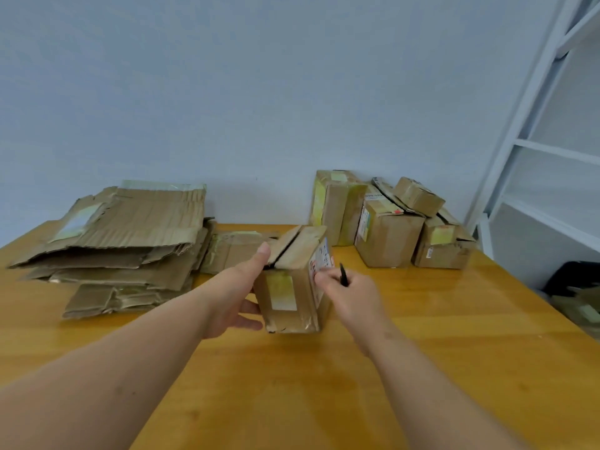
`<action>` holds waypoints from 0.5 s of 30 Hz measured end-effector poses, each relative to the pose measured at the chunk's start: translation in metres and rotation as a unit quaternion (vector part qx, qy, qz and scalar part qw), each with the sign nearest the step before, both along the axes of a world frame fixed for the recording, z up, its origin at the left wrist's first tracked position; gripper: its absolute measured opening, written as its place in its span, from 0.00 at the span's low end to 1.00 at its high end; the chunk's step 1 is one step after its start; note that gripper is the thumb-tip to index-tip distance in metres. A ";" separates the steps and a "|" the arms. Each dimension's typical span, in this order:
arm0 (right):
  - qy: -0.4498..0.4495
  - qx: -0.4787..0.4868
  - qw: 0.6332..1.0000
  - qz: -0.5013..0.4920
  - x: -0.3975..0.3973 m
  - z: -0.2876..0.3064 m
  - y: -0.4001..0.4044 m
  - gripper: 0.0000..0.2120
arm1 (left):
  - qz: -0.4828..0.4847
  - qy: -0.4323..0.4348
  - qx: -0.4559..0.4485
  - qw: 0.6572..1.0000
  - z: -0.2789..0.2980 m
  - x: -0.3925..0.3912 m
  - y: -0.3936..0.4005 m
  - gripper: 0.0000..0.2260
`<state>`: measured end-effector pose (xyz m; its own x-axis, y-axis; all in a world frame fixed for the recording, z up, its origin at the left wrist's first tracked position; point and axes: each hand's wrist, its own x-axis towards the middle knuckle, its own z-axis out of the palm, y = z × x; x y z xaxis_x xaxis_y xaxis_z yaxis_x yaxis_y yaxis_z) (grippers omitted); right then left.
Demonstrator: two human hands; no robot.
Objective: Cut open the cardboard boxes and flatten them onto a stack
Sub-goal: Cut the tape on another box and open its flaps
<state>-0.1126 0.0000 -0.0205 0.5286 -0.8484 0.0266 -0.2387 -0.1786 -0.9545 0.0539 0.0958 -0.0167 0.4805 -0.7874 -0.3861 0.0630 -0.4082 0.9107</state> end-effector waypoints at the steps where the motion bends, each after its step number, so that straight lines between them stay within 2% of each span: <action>1: 0.002 -0.009 1.000 0.014 -0.005 -0.006 0.011 0.08 | -0.008 -0.020 0.005 1.000 -0.002 -0.003 0.011 0.34; 3: 0.001 -0.035 0.999 0.038 -0.013 -0.015 0.033 0.06 | -0.015 -0.076 0.014 0.997 -0.006 -0.009 0.032 0.34; 8: -0.003 -0.071 0.995 0.070 -0.024 -0.031 0.070 0.22 | -0.106 -0.241 0.042 0.964 -0.007 -0.018 0.075 0.41; 13: 0.019 -0.086 0.991 0.096 -0.023 -0.033 0.086 0.20 | -0.020 -0.261 -0.005 0.965 -0.005 -0.011 0.095 0.30; 15: 0.014 -0.081 0.994 0.078 -0.023 -0.029 0.086 0.18 | -0.018 -0.287 -0.005 0.958 -0.003 -0.008 0.100 0.27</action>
